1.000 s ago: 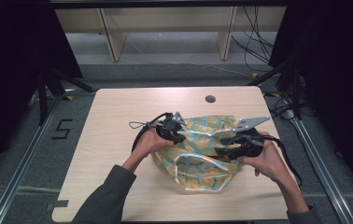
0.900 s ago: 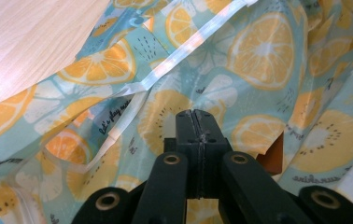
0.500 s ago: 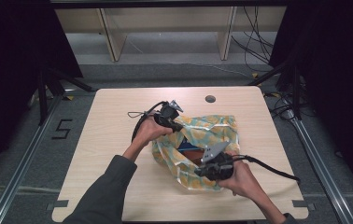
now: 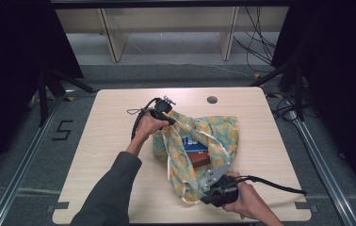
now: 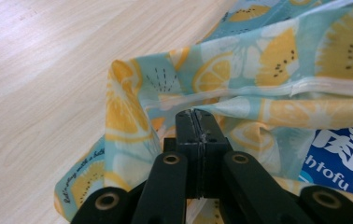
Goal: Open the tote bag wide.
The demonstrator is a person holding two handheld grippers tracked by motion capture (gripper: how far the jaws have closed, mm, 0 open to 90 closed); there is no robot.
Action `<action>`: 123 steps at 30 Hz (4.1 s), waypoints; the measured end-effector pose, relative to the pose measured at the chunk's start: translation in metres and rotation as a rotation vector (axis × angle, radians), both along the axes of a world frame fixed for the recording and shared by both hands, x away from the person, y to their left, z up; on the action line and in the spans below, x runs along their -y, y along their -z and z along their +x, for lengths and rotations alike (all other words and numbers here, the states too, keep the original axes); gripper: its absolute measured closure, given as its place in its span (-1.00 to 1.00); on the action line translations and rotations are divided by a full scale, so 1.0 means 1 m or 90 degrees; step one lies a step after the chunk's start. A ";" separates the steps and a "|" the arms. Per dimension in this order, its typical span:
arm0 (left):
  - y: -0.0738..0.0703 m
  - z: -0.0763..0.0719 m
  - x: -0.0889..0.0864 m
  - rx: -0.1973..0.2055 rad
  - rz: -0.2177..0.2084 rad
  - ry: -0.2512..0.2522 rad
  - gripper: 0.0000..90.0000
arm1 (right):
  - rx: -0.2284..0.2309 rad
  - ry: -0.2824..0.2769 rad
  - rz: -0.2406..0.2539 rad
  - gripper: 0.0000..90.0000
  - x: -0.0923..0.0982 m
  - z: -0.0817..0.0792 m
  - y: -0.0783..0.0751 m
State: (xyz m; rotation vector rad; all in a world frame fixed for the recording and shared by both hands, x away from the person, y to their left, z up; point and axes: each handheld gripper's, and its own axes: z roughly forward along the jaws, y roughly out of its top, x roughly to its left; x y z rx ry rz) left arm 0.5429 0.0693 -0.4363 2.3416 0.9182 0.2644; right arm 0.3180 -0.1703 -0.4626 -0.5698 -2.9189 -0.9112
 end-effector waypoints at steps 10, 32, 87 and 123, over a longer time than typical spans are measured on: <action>-0.008 -0.007 0.005 0.005 0.000 0.023 0.95 | 0.175 0.260 0.074 0.03 0.043 0.061 -0.065; -0.013 -0.014 0.008 0.013 -0.003 0.055 0.78 | 0.084 0.414 0.015 0.87 0.118 0.150 0.015; -0.034 -0.032 0.028 0.059 0.036 0.079 0.99 | 0.050 0.095 0.090 1.00 -0.056 0.069 -0.013; -0.013 -0.003 0.006 0.006 -0.002 0.006 0.96 | 0.158 0.298 -0.064 0.95 0.045 0.091 -0.014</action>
